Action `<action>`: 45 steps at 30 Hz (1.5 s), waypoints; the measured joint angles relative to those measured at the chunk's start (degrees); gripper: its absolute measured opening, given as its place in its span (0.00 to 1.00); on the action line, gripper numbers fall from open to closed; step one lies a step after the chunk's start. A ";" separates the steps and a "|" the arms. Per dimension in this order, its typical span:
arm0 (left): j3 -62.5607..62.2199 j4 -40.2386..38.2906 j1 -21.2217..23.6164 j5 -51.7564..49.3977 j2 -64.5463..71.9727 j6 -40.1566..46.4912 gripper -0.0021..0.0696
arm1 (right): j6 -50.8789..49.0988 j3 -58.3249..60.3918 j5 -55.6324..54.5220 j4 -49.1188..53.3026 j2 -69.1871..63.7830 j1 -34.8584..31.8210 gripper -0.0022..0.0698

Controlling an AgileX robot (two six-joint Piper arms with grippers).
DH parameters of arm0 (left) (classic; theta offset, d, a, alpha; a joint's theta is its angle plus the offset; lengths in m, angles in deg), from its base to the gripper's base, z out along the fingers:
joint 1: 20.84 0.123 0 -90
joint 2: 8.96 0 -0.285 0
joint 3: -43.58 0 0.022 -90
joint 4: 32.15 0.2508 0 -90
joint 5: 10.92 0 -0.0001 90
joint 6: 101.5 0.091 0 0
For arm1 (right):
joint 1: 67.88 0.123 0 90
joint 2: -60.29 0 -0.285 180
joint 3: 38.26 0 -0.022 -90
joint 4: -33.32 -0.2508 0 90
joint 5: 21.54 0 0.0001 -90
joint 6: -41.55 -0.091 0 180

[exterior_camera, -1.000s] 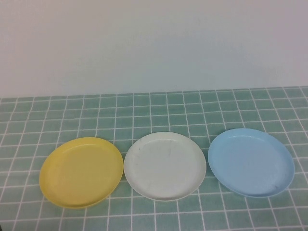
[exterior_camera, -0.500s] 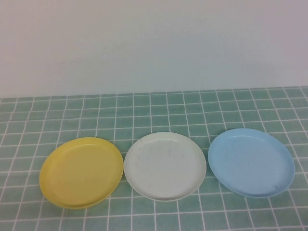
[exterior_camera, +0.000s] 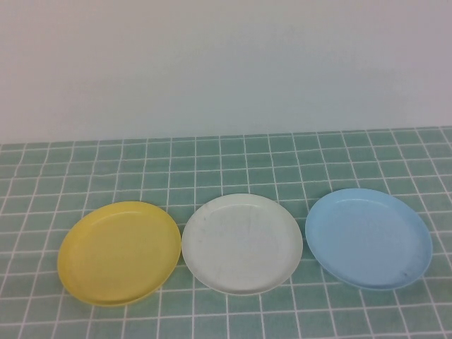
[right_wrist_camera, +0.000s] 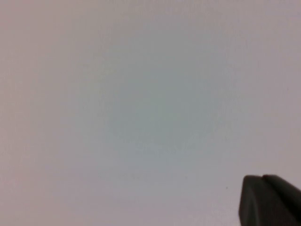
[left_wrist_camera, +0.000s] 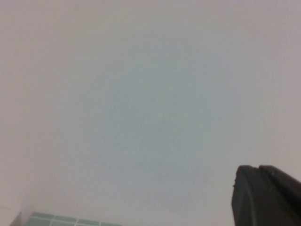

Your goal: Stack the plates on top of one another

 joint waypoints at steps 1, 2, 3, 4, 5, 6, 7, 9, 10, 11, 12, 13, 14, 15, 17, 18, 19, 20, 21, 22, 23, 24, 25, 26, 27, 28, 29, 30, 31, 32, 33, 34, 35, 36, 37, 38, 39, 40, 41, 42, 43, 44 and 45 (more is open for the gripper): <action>0.00 0.00 0.00 1.15 0.00 -2.73 0.03 | 0.00 0.00 -0.70 0.00 0.00 0.00 0.03; 0.00 0.00 0.00 2.17 0.00 -6.15 0.03 | 0.00 0.00 -1.21 0.00 0.00 0.00 0.03; 0.00 0.00 0.00 3.03 0.00 -9.04 0.03 | 0.11 0.00 -1.44 0.00 0.00 0.00 0.03; 0.00 0.00 0.00 3.67 0.00 -11.51 0.03 | 0.11 0.00 -1.58 0.11 0.00 0.00 0.03; 0.00 0.00 0.00 4.18 0.00 -12.97 0.03 | 0.11 0.00 -1.81 0.09 0.00 0.00 0.03; 0.00 -0.11 0.00 4.99 0.00 -15.32 0.03 | 0.11 0.00 -1.95 0.09 0.00 0.00 0.03; 0.00 -0.11 0.00 5.56 0.00 -17.85 0.03 | 0.11 0.00 -2.23 0.09 0.00 0.00 0.03; -0.43 -0.11 0.00 4.99 0.00 -22.00 0.03 | 0.11 0.00 -2.63 0.09 0.00 0.00 0.03; -2.02 -0.35 0.00 2.59 0.00 -23.85 0.03 | 0.11 -0.24 -2.32 0.09 0.00 0.00 0.03; -4.73 -0.18 0.00 0.02 0.12 -24.73 0.03 | 0.11 -1.00 -0.89 0.09 0.00 0.00 0.03; -8.02 0.31 0.00 -3.12 0.12 -25.08 0.03 | 0.11 -2.44 0.80 0.09 0.00 0.00 0.03; -11.46 0.87 0.00 -7.01 0.12 -25.06 0.03 | 0.11 -4.49 3.44 0.09 0.00 0.00 0.03; -14.11 1.30 0.00 -10.78 0.12 -24.93 0.03 | 0.11 -6.93 6.60 0.09 0.00 0.00 0.03; -17.38 2.26 0.00 -16.06 0.45 -24.38 0.03 | 0.11 -9.61 10.13 0.09 0.00 0.00 0.03; -23.28 3.25 0.00 -26.21 3.25 -23.33 0.03 | 0.11 -14.50 17.36 0.35 -0.67 0.00 0.03; -26.26 3.68 0.00 -31.21 5.46 -22.62 0.03 | 0.21 -17.10 21.53 0.35 -1.46 0.00 0.03; -28.80 4.10 0.00 -35.32 7.77 -21.89 0.03 | 0.19 -19.06 25.64 0.35 -2.31 0.00 0.03; -30.55 4.54 0.00 -38.21 9.55 -20.99 0.03 | 0.24 -21.28 29.58 0.35 -3.61 0.00 0.03; -32.29 4.98 0.00 -39.65 11.62 -19.83 0.03 | 0.32 -23.27 33.31 0.35 -5.09 0.00 0.03; -33.45 5.59 0.00 -39.23 13.50 -18.76 0.03 | 0.32 -24.80 36.16 0.35 -6.70 0.00 0.03; -33.74 6.00 0.00 -37.28 15.05 -18.50 0.03 | 0.46 -26.58 39.58 0.35 -8.43 0.00 0.03; -33.74 6.41 0.00 -34.09 16.51 -18.46 0.03 | 1.09 -28.29 42.73 0.35 -10.23 0.00 0.03; -33.74 6.75 0.00 -31.36 18.18 -17.86 0.03 | 1.81 -29.94 45.02 0.12 -11.69 0.00 0.03; -33.74 7.32 0.00 -29.69 19.60 -17.30 0.03 | 3.28 -31.46 47.61 -0.33 -13.58 0.00 0.03; -34.25 8.18 0.00 -29.33 21.59 -17.03 0.03 | 5.20 -32.84 49.88 -1.14 -15.44 0.00 0.03; -35.11 8.56 0.00 -30.36 23.97 -17.03 0.03 | 6.93 -33.88 51.91 -2.10 -16.89 0.00 0.03; -36.02 8.57 0.00 -32.04 25.97 -17.03 0.03 | 9.32 -35.09 53.74 -3.27 -18.65 0.00 0.03; -37.30 8.57 0.00 -34.85 28.59 -16.93 0.03 | 11.66 -36.13 55.48 -4.55 -20.29 0.00 0.03; -38.59 8.46 0.00 -37.95 31.22 -16.93 0.03 | 13.79 -36.80 56.62 -5.59 -21.43 0.00 0.03; -39.84 8.46 0.00 -40.66 33.94 -16.73 0.03 | 15.75 -37.34 57.73 -6.80 -22.71 0.00 0.03; -41.00 8.46 0.00 -42.75 36.63 -15.68 0.03 | 17.56 -37.63 58.41 -7.89 -23.71 0.00 0.03; -42.11 8.46 0.00 -44.30 39.39 -14.44 0.03 | 18.82 -37.74 58.66 -8.98 -24.42 0.00 0.03; -42.99 8.46 0.00 -45.22 41.56 -14.07 0.03 | 20.01 -37.74 59.10 -9.74 -24.81 0.00 0.03; -44.07 8.46 0.00 -45.99 44.39 -13.95 0.03 | 20.74 -37.74 59.37 -10.63 -25.10 0.00 0.03; -45.20 8.46 0.00 -46.68 47.21 -13.82 0.03 | 21.14 -37.74 59.50 -11.39 -25.22 0.00 0.03; -46.09 8.46 0.00 -47.20 49.57 -13.82 0.03 | 21.50 -37.74 59.74 -12.53 -25.22 0.00 0.03; -47.28 8.46 0.00 -48.09 52.59 -13.82 0.03 | 21.72 -37.74 60.15 -13.92 -25.22 0.00 0.03; -48.47 8.46 0.00 -49.44 55.64 -13.82 0.03 | 21.82 -37.74 60.69 -15.67 -25.22 0.00 0.03; -49.58 8.46 0.00 -50.84 58.68 -13.62 0.03 | 22.19 -37.74 61.50 -17.52 -25.22 0.00 0.03; -50.57 8.46 0.00 -51.96 61.54 -13.47 0.03 | 22.93 -37.74 62.65 -19.48 -25.22 0.00 0.03; -51.52 8.46 0.00 -52.57 64.24 -13.41 0.03 | 23.81 -37.74 63.78 -21.01 -25.22 0.00 0.03; -52.38 8.46 0.00 -52.83 66.24 -13.41 0.03 | 25.11 -37.74 65.38 -22.84 -25.22 0.00 0.03; -53.61 8.46 0.00 -53.15 68.69 -13.32 0.03 | 26.48 -37.74 66.84 -24.43 -25.22 0.00 0.03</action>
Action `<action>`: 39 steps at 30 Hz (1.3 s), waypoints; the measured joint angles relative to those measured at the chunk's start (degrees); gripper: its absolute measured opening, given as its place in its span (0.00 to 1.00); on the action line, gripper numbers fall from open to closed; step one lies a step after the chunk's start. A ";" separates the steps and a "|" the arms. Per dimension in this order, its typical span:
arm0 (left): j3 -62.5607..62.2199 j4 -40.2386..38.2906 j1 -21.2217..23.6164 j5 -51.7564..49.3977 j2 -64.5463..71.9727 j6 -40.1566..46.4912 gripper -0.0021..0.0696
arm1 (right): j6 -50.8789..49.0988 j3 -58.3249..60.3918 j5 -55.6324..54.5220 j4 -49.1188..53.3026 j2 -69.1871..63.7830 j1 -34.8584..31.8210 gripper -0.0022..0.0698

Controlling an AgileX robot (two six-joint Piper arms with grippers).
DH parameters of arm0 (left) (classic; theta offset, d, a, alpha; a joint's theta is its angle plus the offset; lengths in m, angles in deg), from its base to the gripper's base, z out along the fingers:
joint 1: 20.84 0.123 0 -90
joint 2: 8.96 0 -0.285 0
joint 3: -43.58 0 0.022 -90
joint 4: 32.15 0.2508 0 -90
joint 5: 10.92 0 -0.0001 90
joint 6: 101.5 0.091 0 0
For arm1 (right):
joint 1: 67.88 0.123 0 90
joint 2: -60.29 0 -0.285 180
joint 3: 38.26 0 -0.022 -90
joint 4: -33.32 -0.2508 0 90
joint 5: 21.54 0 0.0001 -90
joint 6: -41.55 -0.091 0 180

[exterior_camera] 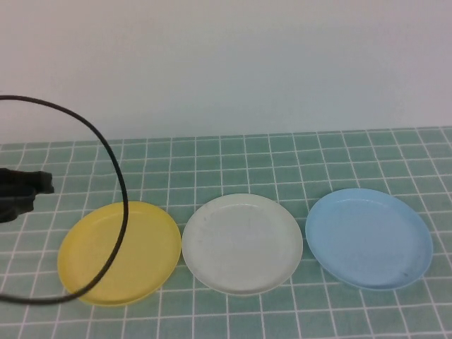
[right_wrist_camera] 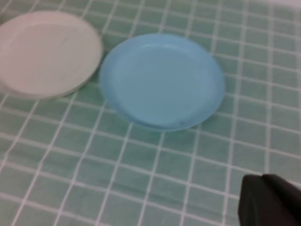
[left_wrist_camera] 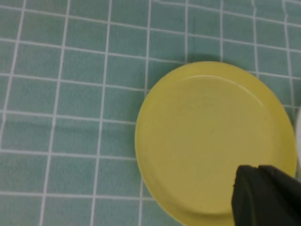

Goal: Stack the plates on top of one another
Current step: Pick up the yellow plate

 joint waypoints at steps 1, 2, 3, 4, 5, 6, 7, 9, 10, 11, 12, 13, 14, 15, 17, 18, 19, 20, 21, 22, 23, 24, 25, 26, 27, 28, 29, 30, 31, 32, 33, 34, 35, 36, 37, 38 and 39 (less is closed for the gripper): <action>-1.43 0.00 0.00 -0.46 2.32 0.00 0.03 | 0.93 0.00 1.04 -1.01 0.00 0.00 0.03; -2.65 0.00 0.12 -1.01 4.13 0.00 0.03 | 1.96 0.00 2.03 -1.85 0.00 0.00 0.03; -5.91 0.15 0.17 -2.46 7.33 0.20 0.03 | 2.65 0.00 2.75 -2.40 0.00 0.00 0.03; -7.82 0.30 0.33 -3.79 9.23 0.20 0.03 | 3.00 0.00 3.37 -2.65 0.00 0.00 0.03; -7.58 0.12 0.20 -3.79 9.78 0.00 0.03 | 3.27 0.00 3.90 -2.79 0.00 0.00 0.03; -9.64 0.24 0.25 -5.30 11.73 0.00 0.03 | 3.54 0.00 4.34 -3.03 0.00 0.00 0.03; -12.12 0.35 0.40 -7.15 13.51 0.15 0.03 | 3.67 0.00 4.70 -3.18 0.00 0.00 0.03; -15.70 0.64 0.79 -10.86 16.54 1.37 0.03 | 4.01 0.00 5.97 -3.79 0.00 0.00 0.03; -17.46 0.79 0.91 -12.23 17.78 1.81 0.04 | 4.01 0.00 6.54 -3.96 0.00 0.00 0.03; -18.72 1.18 0.91 -13.03 18.64 1.81 0.05 | 4.11 0.00 7.35 -4.10 0.00 0.00 0.03; -20.19 1.95 1.02 -13.73 19.66 1.81 0.08 | 4.23 0.00 8.35 -4.19 0.00 0.00 0.03; -21.50 2.62 1.14 -14.40 20.59 1.81 0.12 | 4.23 0.00 9.37 -4.23 0.00 0.00 0.03; -22.44 2.75 1.42 -15.01 21.34 1.81 0.16 | 4.23 0.00 10.36 -4.23 0.00 0.00 0.03; -23.50 2.75 1.84 -15.87 22.38 1.81 0.20 | 4.23 0.00 11.46 -4.23 0.00 0.00 0.03; -25.18 2.84 2.66 -17.69 24.77 2.40 0.28 | 4.23 0.00 13.12 -4.23 0.00 0.00 0.03; -25.65 2.74 3.16 -18.32 26.04 2.44 0.31 | 4.23 0.00 13.82 -4.23 0.00 0.00 0.03; -25.79 2.36 3.67 -18.74 27.35 2.44 0.31 | 4.23 0.00 14.23 -4.32 0.00 0.00 0.03; -25.79 2.11 3.92 -18.86 28.32 2.44 0.31 | 4.23 0.00 14.49 -4.45 0.00 0.00 0.03; -25.79 1.73 3.95 -18.98 29.56 2.44 0.31 | 4.23 0.00 14.50 -4.45 0.00 0.00 0.03; -25.79 1.64 3.95 -19.00 30.73 2.44 0.31 | 4.23 0.00 14.58 -4.72 0.00 0.00 0.03; -25.79 1.52 3.95 -19.09 31.64 2.44 0.32 | 4.23 0.00 14.58 -5.09 0.00 0.00 0.03; -25.79 1.24 3.95 -18.97 32.78 2.44 0.34 | 4.23 0.00 14.58 -5.24 0.00 0.00 0.03; -25.79 0.65 3.84 -18.88 33.85 2.44 0.37 | 4.23 0.00 14.58 -5.34 0.00 0.00 0.03; -25.79 -0.19 3.84 -18.75 34.82 2.96 0.40 | 4.23 0.00 14.58 -5.32 0.00 0.00 0.03; -25.79 -1.11 3.84 -18.75 35.69 3.75 0.45 | 4.23 0.00 14.74 -5.32 0.00 0.00 0.03; -25.79 -1.50 3.84 -18.75 36.44 4.05 0.50 | 4.23 0.00 14.72 -5.32 0.00 0.00 0.03; -25.79 -1.50 3.84 -18.75 37.00 4.04 0.54 | 4.23 -0.02 14.88 -5.32 0.00 0.00 0.03; -25.89 -1.36 3.84 -18.75 37.81 4.17 0.56 | 4.23 -0.02 15.00 -5.32 0.00 0.00 0.03; -25.88 -1.11 3.84 -18.75 38.57 4.17 0.55 | 4.23 -0.02 15.11 -5.32 0.00 0.00 0.03; -25.88 -1.11 3.84 -18.75 39.33 4.05 0.55 | 4.23 -0.02 15.24 -5.32 0.00 0.00 0.03; -25.88 -1.02 3.84 -18.75 39.97 3.93 0.54 | 4.23 -0.02 15.23 -5.32 0.00 0.00 0.03; -25.88 -1.02 3.84 -18.75 40.59 3.95 0.53 | 4.23 -0.02 15.35 -5.32 0.00 0.00 0.03; -25.88 -1.02 3.84 -18.75 41.09 3.95 0.52 | 4.23 -0.02 15.35 -5.36 0.00 0.00 0.03; -25.88 -1.02 3.84 -18.62 41.36 3.95 0.51 | 4.23 -0.02 15.35 -5.36 0.00 0.00 0.03; -25.88 -0.98 3.84 -18.62 41.78 3.95 0.49 | 4.23 -0.02 15.35 -5.36 0.00 0.00 0.03; -25.88 -0.71 3.84 -18.50 42.24 3.95 0.48 | 4.23 -0.02 15.35 -5.45 0.00 0.00 0.03; -25.88 -0.41 3.84 -18.38 42.62 3.95 0.47 | 4.23 -0.02 15.35 -5.45 0.00 0.00 0.03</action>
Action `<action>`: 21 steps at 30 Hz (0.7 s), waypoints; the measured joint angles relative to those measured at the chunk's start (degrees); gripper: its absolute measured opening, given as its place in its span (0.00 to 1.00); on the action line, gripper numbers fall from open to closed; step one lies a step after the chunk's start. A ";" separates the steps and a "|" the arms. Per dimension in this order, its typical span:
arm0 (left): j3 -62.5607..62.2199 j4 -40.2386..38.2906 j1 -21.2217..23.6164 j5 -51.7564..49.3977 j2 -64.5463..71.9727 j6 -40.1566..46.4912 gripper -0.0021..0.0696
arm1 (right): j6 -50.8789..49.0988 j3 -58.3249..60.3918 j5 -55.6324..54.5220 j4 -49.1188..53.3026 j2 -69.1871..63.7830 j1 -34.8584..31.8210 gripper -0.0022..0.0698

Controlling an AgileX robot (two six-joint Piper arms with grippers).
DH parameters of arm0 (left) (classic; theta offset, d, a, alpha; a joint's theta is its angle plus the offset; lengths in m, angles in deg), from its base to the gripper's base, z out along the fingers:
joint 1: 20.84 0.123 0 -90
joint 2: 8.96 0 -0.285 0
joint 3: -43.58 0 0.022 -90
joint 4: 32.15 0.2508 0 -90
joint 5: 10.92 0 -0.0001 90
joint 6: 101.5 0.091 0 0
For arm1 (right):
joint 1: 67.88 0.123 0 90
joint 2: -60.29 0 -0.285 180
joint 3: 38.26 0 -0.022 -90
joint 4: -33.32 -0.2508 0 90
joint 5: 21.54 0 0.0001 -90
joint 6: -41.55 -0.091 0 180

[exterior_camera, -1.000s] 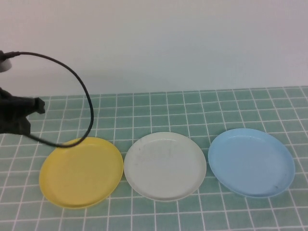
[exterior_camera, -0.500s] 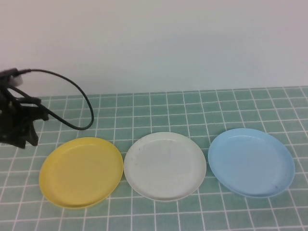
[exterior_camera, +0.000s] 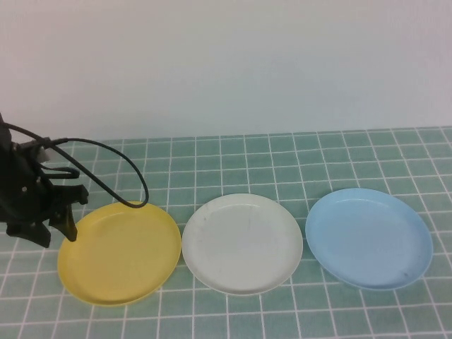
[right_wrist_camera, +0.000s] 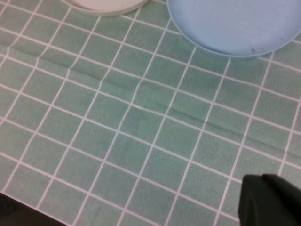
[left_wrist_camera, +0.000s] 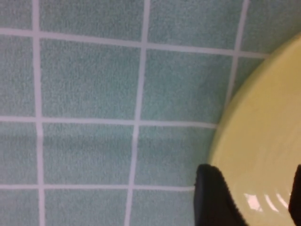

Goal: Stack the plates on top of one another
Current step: Pick up the yellow plate

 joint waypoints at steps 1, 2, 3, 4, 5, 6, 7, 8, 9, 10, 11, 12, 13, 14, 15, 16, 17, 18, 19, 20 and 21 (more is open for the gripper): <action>0.00 0.11 0.00 0.14 0.54 0.00 0.46 | 0.00 0.00 0.00 0.00 0.00 0.00 0.03; 0.00 0.19 0.00 0.12 1.16 0.00 0.47 | 0.00 0.00 0.00 0.00 0.00 0.00 0.03; 0.00 0.19 0.00 0.12 1.66 0.00 0.47 | 0.00 0.00 0.00 0.00 0.00 0.00 0.03; 0.00 0.34 0.00 0.18 2.20 0.00 0.46 | 0.00 0.00 0.00 0.00 0.00 0.00 0.03; 0.00 0.62 0.00 0.26 2.63 0.00 0.47 | -0.11 0.00 0.00 0.00 0.00 0.00 0.03; 0.00 0.73 0.00 0.40 2.96 0.00 0.46 | -0.11 0.00 0.00 0.00 0.00 0.00 0.03; 0.00 0.78 0.00 0.62 3.31 0.00 0.46 | -0.11 0.00 0.00 0.00 0.00 0.00 0.03; 0.00 0.78 0.00 0.88 3.63 0.00 0.46 | -0.11 0.00 0.00 0.00 0.00 0.00 0.03; 0.00 0.78 0.00 1.15 3.99 0.00 0.46 | -0.11 0.00 0.00 0.00 0.00 0.00 0.03; 0.00 0.78 0.00 1.37 4.28 0.00 0.46 | -0.11 0.00 0.00 0.00 0.00 0.00 0.03; 0.00 0.87 0.00 1.53 4.57 0.00 0.46 | -0.11 0.00 0.00 0.00 0.00 0.00 0.03; 0.00 0.87 0.00 1.61 4.68 0.00 0.46 | -0.11 0.00 0.00 0.00 0.00 0.00 0.03; 0.00 0.87 0.00 1.66 5.14 0.00 0.46 | -0.11 0.00 0.00 0.00 0.00 0.00 0.03; 0.00 0.87 0.00 1.77 5.48 0.00 0.46 | -0.11 0.00 -0.12 0.00 0.00 0.00 0.03; 0.00 1.00 0.00 1.75 5.66 0.00 0.46 | -0.11 0.00 -0.18 0.00 0.00 0.00 0.03; 0.00 1.13 0.00 1.79 5.94 0.00 0.46 | -0.11 0.00 -0.18 0.00 0.00 0.00 0.03; 0.00 1.15 0.00 2.03 5.94 0.00 0.46 | -0.11 0.00 -0.35 0.00 0.00 0.00 0.03; 0.00 1.15 0.00 2.17 5.94 0.00 0.46 | -0.11 0.00 -0.33 0.00 0.00 0.00 0.03; 0.00 1.38 0.00 2.26 5.94 0.00 0.42 | -0.11 0.00 -0.33 0.00 0.00 0.00 0.03; 0.00 1.50 0.00 2.29 5.94 0.00 0.39 | -0.11 0.00 -0.33 0.00 0.00 0.00 0.03; 0.00 1.64 0.00 2.29 5.94 0.00 0.35 | -0.11 0.00 -0.48 0.00 0.00 0.00 0.03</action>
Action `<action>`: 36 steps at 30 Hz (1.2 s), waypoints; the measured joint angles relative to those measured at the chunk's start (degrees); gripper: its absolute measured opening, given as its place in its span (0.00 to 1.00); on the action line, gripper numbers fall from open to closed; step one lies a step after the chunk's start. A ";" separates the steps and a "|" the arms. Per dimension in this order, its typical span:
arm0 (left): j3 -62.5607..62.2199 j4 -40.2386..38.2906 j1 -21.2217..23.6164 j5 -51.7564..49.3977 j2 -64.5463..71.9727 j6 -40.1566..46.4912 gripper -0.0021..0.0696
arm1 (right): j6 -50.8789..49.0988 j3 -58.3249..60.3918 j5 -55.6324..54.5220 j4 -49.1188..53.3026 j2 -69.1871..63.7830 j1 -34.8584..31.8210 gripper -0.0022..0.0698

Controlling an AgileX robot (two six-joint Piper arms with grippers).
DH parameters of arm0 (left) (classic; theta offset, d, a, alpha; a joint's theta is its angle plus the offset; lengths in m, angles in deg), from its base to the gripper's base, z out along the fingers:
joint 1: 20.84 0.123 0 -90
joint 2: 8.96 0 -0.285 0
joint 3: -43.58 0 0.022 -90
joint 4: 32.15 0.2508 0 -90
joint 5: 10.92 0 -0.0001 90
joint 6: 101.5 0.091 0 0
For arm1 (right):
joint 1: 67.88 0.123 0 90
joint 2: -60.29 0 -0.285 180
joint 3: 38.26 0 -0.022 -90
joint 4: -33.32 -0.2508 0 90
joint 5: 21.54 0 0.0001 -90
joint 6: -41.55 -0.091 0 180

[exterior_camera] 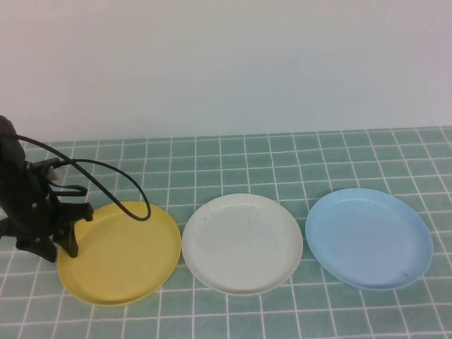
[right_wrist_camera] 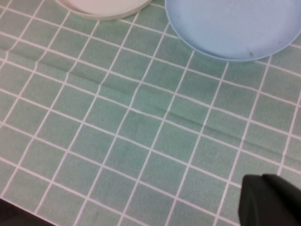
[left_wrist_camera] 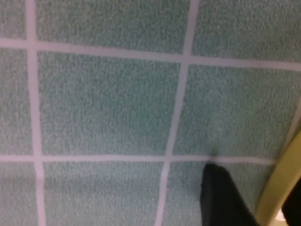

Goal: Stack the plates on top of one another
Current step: Pick up the yellow plate, then place the yellow plate on the white plate

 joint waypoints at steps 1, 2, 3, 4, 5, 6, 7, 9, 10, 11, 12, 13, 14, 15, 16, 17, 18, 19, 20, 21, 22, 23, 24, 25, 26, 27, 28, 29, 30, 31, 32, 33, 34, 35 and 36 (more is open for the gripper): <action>0.00 0.00 0.00 0.00 0.00 0.00 0.31 | 0.00 0.00 -0.14 0.00 0.00 0.00 0.03; 0.00 0.00 0.00 0.00 0.00 0.00 0.26 | 0.00 0.00 -0.31 0.00 0.00 0.00 0.03; 0.00 0.00 0.00 0.00 0.00 0.00 0.22 | 0.00 0.00 -0.57 0.00 0.00 0.00 0.03; 0.00 0.00 0.00 0.00 0.00 0.00 0.18 | 0.00 0.00 -0.58 0.00 0.00 0.00 0.03; 0.00 0.00 0.00 0.00 0.00 0.00 0.13 | 0.00 0.00 -0.70 0.00 0.00 0.00 0.03; 0.00 0.00 0.00 0.00 0.00 0.00 0.10 | 0.00 0.00 -0.70 0.00 0.00 0.00 0.03; 0.00 0.00 0.00 0.00 0.00 0.00 0.06 | 0.00 0.00 -0.70 0.00 0.00 0.00 0.03; 0.00 0.00 0.00 -0.10 0.00 0.00 0.03 | 0.00 0.00 -0.70 0.00 0.00 0.00 0.03; 0.00 0.00 0.00 -0.20 0.00 0.00 0.03 | 0.00 0.00 -0.70 0.00 0.00 -0.09 0.03; 0.00 0.00 0.00 -0.22 0.00 0.00 0.03 | 0.00 0.00 -0.70 0.00 0.00 -0.09 0.03; 0.00 0.00 0.00 -0.32 0.00 0.00 0.03 | 0.00 0.00 -0.70 0.00 0.00 -0.09 0.03; 0.00 -0.12 0.00 -0.44 0.00 0.00 0.03 | 0.00 0.00 -0.70 -0.04 0.00 -0.09 0.03; -0.14 -0.26 0.00 -0.74 0.00 0.00 0.03 | 0.00 0.00 -0.70 -0.04 0.00 -0.09 0.03; -0.26 -0.37 0.00 -0.84 0.00 0.00 0.03 | 0.00 0.00 -0.70 -0.04 0.00 -0.09 0.03; -0.51 -0.37 0.00 -1.46 0.00 0.00 0.03 | 0.00 0.00 -0.70 -0.04 0.00 -0.09 0.03; -0.79 -0.21 0.00 -2.10 0.00 0.00 0.03 | 0.00 0.00 -0.70 -0.04 0.00 -0.09 0.03; -1.25 -0.24 0.00 -2.67 0.00 0.00 0.03 | 0.00 0.00 -0.70 -0.04 0.00 -0.09 0.03; -1.84 -0.15 0.00 -3.45 -0.11 0.00 0.03 | 0.00 0.00 -0.70 -0.04 0.00 -0.09 0.03; -2.49 -0.15 0.00 -4.16 -0.25 0.00 0.03 | 0.00 0.00 -0.70 -0.04 0.00 -0.09 0.03; -3.04 -0.15 0.00 -4.67 -0.35 0.00 0.03 | 0.00 0.00 -0.78 -0.04 0.00 -0.09 0.03; -3.90 -0.03 0.00 -5.32 -0.67 0.00 0.03 | 0.00 0.00 -0.78 -0.04 0.00 -0.09 0.03; -4.81 0.06 0.00 -5.87 -0.96 0.00 0.03 | 0.00 0.00 -0.78 -0.04 0.00 -0.09 0.03; -5.51 0.06 0.00 -6.19 -1.33 0.00 0.04 | 0.00 0.00 -0.78 -0.04 0.00 -0.09 0.03; -6.47 0.09 0.00 -6.97 -1.78 0.12 0.03 | 0.00 0.00 -0.78 -0.04 0.00 -0.09 0.03; -7.55 0.20 0.00 -7.91 -2.23 0.24 0.03 | 0.00 0.00 -0.78 -0.13 0.00 -0.09 0.03; -8.74 0.33 0.00 -8.81 -2.79 0.28 0.03 | 0.00 0.00 -0.78 -0.13 0.00 -0.09 0.03; -10.03 0.33 0.00 -9.73 -3.34 0.40 0.03 | 0.00 0.00 -0.78 -0.17 0.00 -0.09 0.03; -11.39 0.07 0.00 -10.59 -3.84 0.43 0.03 | 0.00 0.00 -0.78 -0.17 0.00 -0.09 0.03; -12.44 -0.46 0.00 -11.12 -4.31 0.43 0.03 | 0.00 0.00 -0.78 -0.17 0.00 -0.09 0.03; -13.79 -1.41 0.00 -11.86 -4.86 0.53 0.04 | 0.00 0.00 -0.78 -0.17 0.00 -0.09 0.03; -14.88 -2.93 0.00 -12.27 -5.52 0.53 0.03 | 0.00 0.00 -0.78 -0.17 0.00 -0.09 0.03; -15.48 -4.82 0.00 -12.41 -6.10 0.53 0.03 | 0.00 0.00 -0.78 -0.17 0.00 -0.09 0.03; -15.59 -7.79 0.00 -12.41 -6.86 0.89 0.03 | 0.00 0.00 -0.78 -0.17 0.00 -0.09 0.03; -15.59 -10.77 -0.25 -12.29 -7.46 2.13 0.03 | 0.00 0.00 -0.78 -0.17 0.00 -0.09 0.03; -15.59 -13.57 -0.89 -12.29 -7.74 3.76 0.03 | 0.00 0.00 -0.78 -0.17 0.00 -0.09 0.03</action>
